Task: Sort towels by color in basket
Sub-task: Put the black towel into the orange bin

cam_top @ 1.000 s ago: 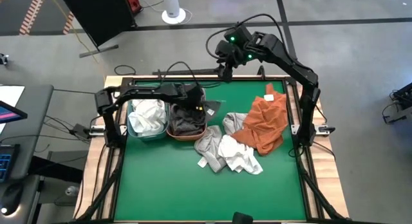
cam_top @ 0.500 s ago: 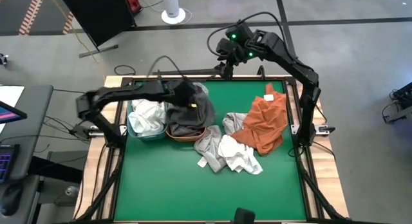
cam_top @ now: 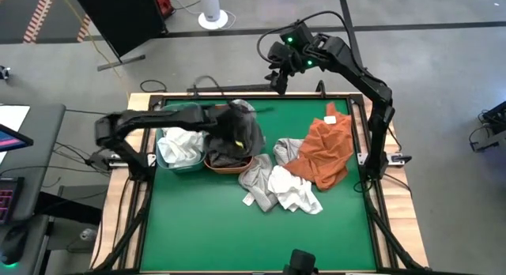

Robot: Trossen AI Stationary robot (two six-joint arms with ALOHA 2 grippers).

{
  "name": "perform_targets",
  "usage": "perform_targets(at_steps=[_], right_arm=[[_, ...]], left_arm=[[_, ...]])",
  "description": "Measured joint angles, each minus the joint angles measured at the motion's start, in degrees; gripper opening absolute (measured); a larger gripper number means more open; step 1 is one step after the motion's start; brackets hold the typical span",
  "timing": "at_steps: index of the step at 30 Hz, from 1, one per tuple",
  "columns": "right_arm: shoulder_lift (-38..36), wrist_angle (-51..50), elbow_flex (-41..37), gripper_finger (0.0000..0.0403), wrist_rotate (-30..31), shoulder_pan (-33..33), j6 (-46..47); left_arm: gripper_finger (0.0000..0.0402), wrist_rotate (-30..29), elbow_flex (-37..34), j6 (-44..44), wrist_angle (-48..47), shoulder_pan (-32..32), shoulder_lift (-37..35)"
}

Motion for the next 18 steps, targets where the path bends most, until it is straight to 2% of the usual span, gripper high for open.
perform_targets(at_steps=[4,7,13,18], right_arm=[[0.00,-1.36,0.00,0.0240,-0.06,0.17,0.00],[0.00,-2.57,0.00,0.0240,-0.12,0.14,0.03],[0.00,-2.79,0.00,0.0240,-0.15,0.14,0.04],[0.00,-3.25,0.00,0.0240,-0.17,0.17,0.11]], left_arm=[[0.0270,2.56,-0.66,-0.25,-1.79,-0.91,7.90],[0.0270,3.12,-0.33,-1.49,-2.32,-1.45,11.09],[0.0270,1.75,3.94,-1.29,-7.41,-1.88,10.28],[0.0270,-0.86,10.66,1.28,-16.11,-1.62,5.40]])
